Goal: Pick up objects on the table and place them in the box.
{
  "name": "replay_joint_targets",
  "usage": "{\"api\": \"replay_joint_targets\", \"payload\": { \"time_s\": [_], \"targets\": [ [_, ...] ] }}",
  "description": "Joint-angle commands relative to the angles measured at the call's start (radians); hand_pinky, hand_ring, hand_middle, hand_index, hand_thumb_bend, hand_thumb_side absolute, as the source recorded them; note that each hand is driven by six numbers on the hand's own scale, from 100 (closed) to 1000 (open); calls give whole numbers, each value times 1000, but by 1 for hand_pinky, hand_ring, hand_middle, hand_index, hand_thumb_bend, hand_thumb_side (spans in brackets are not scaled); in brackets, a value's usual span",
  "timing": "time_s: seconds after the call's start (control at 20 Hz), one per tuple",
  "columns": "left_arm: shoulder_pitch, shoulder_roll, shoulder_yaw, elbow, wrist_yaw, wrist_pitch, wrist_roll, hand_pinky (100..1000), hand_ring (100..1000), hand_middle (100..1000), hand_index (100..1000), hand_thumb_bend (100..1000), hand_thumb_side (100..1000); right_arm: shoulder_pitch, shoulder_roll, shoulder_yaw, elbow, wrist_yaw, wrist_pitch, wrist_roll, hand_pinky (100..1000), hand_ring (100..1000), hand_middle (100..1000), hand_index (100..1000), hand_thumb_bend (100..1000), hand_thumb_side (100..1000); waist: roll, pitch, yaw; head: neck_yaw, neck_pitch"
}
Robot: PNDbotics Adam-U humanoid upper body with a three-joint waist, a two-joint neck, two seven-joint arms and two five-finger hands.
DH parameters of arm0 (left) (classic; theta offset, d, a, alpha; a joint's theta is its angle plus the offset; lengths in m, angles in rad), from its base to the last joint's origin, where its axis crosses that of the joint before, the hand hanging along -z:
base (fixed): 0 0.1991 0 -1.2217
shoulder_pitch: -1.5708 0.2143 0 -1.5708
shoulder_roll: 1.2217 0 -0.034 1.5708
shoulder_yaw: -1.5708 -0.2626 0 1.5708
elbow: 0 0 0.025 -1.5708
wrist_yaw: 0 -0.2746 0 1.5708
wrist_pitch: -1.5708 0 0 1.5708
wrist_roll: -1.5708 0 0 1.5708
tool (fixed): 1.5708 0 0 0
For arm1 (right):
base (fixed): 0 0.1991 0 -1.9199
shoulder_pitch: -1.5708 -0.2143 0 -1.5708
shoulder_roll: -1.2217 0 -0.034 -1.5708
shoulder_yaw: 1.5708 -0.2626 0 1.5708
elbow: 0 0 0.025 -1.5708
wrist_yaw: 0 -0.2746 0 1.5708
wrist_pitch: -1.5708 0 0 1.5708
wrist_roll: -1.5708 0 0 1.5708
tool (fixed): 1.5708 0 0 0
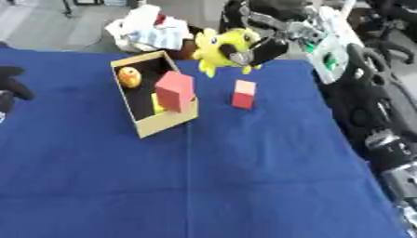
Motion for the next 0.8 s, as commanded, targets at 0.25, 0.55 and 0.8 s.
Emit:
{"api": "replay_joint_targets", "payload": {
  "time_s": [0.25,0.55,0.8],
  "targets": [
    [-50,-50,-15,-25,35,17,-17,832,681,604,875,100,618,-66,66,-110,115,213,77,-140,578,461,278,335,100,162,-17,-17,98,-66,-40],
    [-66,-88,-30,-23,46,27,-40,833,679,602,875,100,637,-69,126,-177,220,391,162,-262,589,479,311,383,100,163,-20,-13,173,-117,-52],
    [-71,-99,-36,-21,47,30,-50,833,679,601,875,100,646,-60,153,-206,265,489,221,-334,604,518,375,468,100,150,-19,-9,195,-137,-54]
  ]
}}
